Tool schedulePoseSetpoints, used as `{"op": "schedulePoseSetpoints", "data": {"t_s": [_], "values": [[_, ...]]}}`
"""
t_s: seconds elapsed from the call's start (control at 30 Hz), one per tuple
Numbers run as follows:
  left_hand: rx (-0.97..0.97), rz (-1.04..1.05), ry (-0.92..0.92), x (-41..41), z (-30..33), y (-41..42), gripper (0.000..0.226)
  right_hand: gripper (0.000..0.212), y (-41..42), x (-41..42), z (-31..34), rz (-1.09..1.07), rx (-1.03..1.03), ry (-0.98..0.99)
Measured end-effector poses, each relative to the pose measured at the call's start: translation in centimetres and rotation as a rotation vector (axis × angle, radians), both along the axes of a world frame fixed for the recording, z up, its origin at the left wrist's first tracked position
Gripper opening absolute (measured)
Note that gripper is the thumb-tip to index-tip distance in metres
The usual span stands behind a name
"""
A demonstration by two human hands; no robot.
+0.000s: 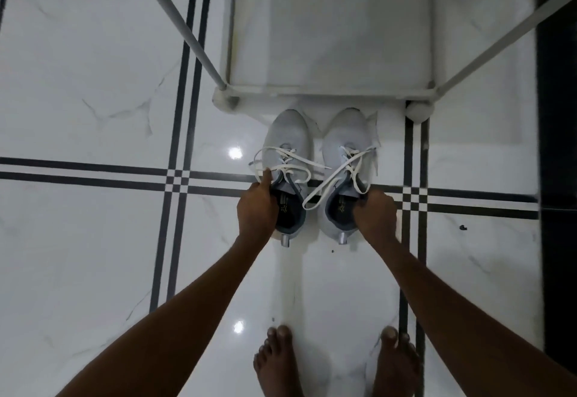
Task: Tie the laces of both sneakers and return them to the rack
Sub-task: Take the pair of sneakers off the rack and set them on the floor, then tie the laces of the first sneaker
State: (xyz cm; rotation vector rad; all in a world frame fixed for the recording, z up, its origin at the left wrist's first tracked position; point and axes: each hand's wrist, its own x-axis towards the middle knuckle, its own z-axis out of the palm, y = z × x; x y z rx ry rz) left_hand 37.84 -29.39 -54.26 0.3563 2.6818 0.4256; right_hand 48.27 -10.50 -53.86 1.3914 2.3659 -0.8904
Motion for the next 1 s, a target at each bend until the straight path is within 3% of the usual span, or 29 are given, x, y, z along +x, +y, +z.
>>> {"op": "schedulePoseSetpoints", "data": {"t_s": [0.13,0.27,0.33,0.4,0.5,0.57,0.63,0.73,0.9,1.0], "values": [[0.014,0.002,0.019,-0.3,-2.7,-0.2,0.057,0.015,-0.5,0.3,-2.7,-0.043,0.036,0.019],[0.063,-0.007,0.023,-0.9,-2.9,-0.7,0.059,0.053,-3.1,-0.7,-1.1,-0.082,0.314,0.247],[0.067,-0.02,0.034,-1.5,-2.9,-1.4,0.059,0.059,-4.7,-2.6,0.5,-0.02,0.439,0.381],[0.068,-0.004,0.055,-2.2,-2.9,-2.4,0.057,0.054,-6.3,-4.8,1.0,0.1,0.42,0.466],[0.057,0.029,0.091,-3.7,-3.0,-4.3,0.057,0.03,-8.7,-8.0,-0.4,0.299,0.251,0.524],[0.07,0.034,0.103,-4.5,-3.3,-5.3,0.055,0.019,-9.8,-9.8,-1.7,0.409,0.134,0.482],[0.1,0.03,0.128,-5.2,-3.4,-5.8,0.048,0.021,-10.5,-11.5,-3.0,0.485,0.027,0.441],[0.172,0.052,0.144,-6.2,-3.2,-6.3,0.037,0.013,-10.5,-13.6,-3.9,0.406,-0.113,0.402],[0.299,0.027,-0.092,-9.4,-2.6,-8.5,0.033,0.012,-8.4,-15.1,-3.3,0.717,0.081,0.167],[0.16,-0.126,-0.069,-10.8,-1.9,-9.9,0.021,0.023,-7.3,-15.0,-2.2,0.854,0.086,-0.039]]}}
